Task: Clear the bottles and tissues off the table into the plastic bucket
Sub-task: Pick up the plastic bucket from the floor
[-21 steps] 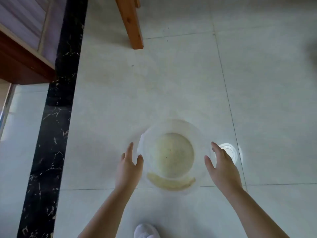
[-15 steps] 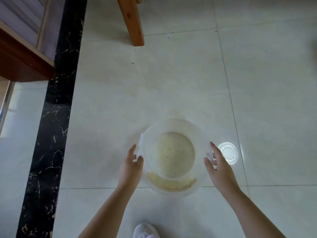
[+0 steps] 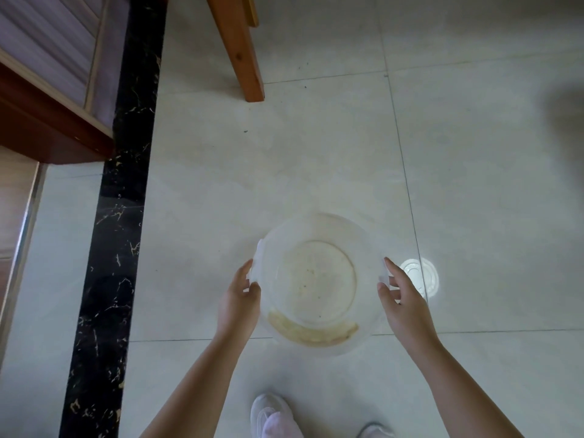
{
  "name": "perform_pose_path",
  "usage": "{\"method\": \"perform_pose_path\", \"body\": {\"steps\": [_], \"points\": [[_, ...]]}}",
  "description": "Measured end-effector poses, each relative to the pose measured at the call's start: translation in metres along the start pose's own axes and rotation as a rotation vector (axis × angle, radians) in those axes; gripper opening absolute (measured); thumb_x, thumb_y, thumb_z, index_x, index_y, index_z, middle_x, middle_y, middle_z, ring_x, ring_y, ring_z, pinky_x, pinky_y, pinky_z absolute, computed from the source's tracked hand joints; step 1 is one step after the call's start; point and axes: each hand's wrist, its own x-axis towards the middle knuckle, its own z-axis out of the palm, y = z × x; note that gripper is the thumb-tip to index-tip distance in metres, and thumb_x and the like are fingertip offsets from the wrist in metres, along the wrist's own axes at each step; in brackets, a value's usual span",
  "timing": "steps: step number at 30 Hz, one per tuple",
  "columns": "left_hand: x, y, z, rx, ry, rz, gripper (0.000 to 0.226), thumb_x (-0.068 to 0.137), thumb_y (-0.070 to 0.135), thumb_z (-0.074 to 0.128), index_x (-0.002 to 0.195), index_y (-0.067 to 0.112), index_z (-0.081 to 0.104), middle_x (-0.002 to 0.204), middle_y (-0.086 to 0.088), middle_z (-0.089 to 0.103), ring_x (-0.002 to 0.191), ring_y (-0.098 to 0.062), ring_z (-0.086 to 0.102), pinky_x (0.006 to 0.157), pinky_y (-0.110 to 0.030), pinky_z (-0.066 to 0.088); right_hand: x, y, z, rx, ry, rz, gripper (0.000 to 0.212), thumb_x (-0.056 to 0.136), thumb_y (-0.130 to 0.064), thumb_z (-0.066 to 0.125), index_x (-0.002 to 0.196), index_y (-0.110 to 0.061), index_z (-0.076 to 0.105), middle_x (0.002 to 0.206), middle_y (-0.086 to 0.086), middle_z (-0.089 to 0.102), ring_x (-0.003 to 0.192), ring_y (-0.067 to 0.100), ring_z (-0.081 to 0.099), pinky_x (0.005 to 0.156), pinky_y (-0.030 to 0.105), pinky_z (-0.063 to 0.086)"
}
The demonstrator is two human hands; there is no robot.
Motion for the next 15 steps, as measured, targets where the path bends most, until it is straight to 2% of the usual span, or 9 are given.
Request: {"method": "perform_pose_path", "body": {"steps": [2,6,8,11,13,15], "points": [[-0.014,0.019,-0.011,-0.037,0.003,0.011,0.049,0.09,0.012,0.04,0.13,0.039,0.047,0.121,-0.005,0.062,0.106,-0.019,0.056,0.085,-0.037,0.048,-0.011,-0.022,-0.016,0.029,0.018,-0.019,0.043,0.092,-0.02,0.046,0.134,-0.031,0.041,0.119,0.0,0.05,0.091,0.013,0.053,0.078,0.026,0.036],[-0.049,0.062,-0.031,-0.169,0.022,0.003,0.049,0.091,0.014,0.042,0.131,0.041,0.044,0.109,-0.001,0.064,0.075,-0.007,0.056,0.054,-0.02,0.042,-0.037,-0.069,-0.052,0.12,0.098,-0.054,0.04,0.092,-0.019,0.046,0.13,-0.033,0.045,0.116,-0.005,0.049,0.083,-0.002,0.05,0.078,0.025,0.034],[-0.07,0.086,-0.042,-0.228,0.018,0.024,0.047,0.091,0.015,0.043,0.123,0.048,0.047,0.104,0.006,0.065,0.074,-0.005,0.057,0.05,-0.016,0.043,-0.05,-0.093,-0.071,0.197,0.137,-0.057,0.04,0.092,-0.017,0.046,0.128,-0.034,0.046,0.119,-0.006,0.05,0.086,-0.004,0.05,0.079,0.026,0.034],[-0.1,0.121,-0.061,-0.257,0.031,0.09,0.046,0.09,0.013,0.045,0.105,0.056,0.049,0.095,0.017,0.063,0.073,0.011,0.058,0.049,-0.009,0.041,-0.069,-0.128,-0.098,0.269,0.157,-0.087,0.04,0.092,-0.016,0.047,0.125,-0.037,0.047,0.124,-0.005,0.051,0.089,-0.005,0.051,0.082,0.027,0.035],[-0.116,0.143,-0.075,-0.255,0.053,0.13,0.045,0.09,0.012,0.046,0.111,0.052,0.051,0.092,0.018,0.063,0.065,0.017,0.056,0.046,-0.005,0.039,-0.08,-0.15,-0.116,0.283,0.159,-0.116,0.04,0.092,-0.017,0.048,0.124,-0.041,0.047,0.126,-0.003,0.051,0.09,0.003,0.053,0.084,0.03,0.038],[-0.131,0.164,-0.089,-0.238,0.064,0.172,0.045,0.091,0.013,0.046,0.123,0.045,0.05,0.094,0.015,0.065,0.065,0.012,0.058,0.049,-0.008,0.042,-0.091,-0.171,-0.135,0.3,0.155,-0.138,0.04,0.092,-0.018,0.049,0.125,-0.04,0.047,0.129,0.0,0.052,0.093,0.014,0.052,0.087,0.033,0.04]]}}
